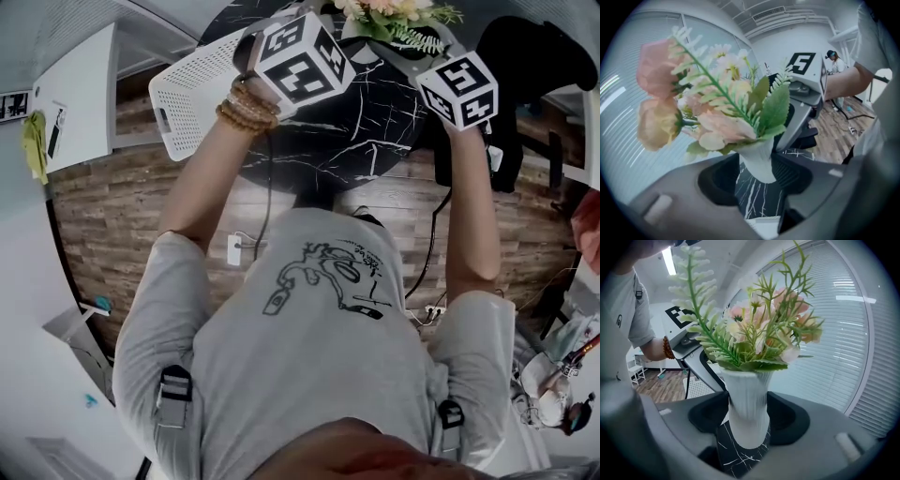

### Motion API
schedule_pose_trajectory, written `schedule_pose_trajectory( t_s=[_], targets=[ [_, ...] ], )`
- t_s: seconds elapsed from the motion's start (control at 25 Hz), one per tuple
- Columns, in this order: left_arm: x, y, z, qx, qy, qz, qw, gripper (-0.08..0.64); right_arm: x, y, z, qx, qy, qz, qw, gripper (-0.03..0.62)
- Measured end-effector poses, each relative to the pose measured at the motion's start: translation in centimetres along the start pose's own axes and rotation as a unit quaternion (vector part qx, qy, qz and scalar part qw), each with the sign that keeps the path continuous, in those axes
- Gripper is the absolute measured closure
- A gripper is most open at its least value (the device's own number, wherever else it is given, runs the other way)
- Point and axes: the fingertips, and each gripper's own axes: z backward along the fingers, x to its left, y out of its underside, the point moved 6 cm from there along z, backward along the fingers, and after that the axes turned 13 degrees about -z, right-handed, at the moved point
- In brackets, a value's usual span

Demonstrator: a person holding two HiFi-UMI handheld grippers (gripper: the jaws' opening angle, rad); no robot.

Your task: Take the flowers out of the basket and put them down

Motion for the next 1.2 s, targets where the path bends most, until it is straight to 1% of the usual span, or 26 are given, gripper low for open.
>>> schedule_pose_trajectory(
  t_s=[0.28,0.56,0.72,1.04,1.2],
  targets=[
    [-1.7,1.1,-0.7,0.006,0.007,0.013,0.9999,0.347,0.6,1.9,-0.7,0.004,-0.009,-0.003,1.000,0.328],
    [-4.6,2.7,-3.1,0.016,0.027,0.022,0.9993,0.347,0.8,6.0,-1.6,0.019,-0.010,-0.019,1.000,0.328],
    [-6.2,3.8,-4.6,0.020,0.035,0.021,0.9990,0.347,0.8,8.4,-2.2,0.025,-0.009,-0.028,0.999,0.328],
    [-9.7,5.4,-7.9,0.022,0.062,0.022,0.9976,0.347,0.9,13.7,-2.7,0.021,0.000,-0.046,0.999,0.328],
    [-11.0,5.9,-9.3,0.030,0.067,0.014,0.9972,0.347,0.8,15.7,-3.0,0.022,0.007,-0.051,0.998,0.328]
  ],
)
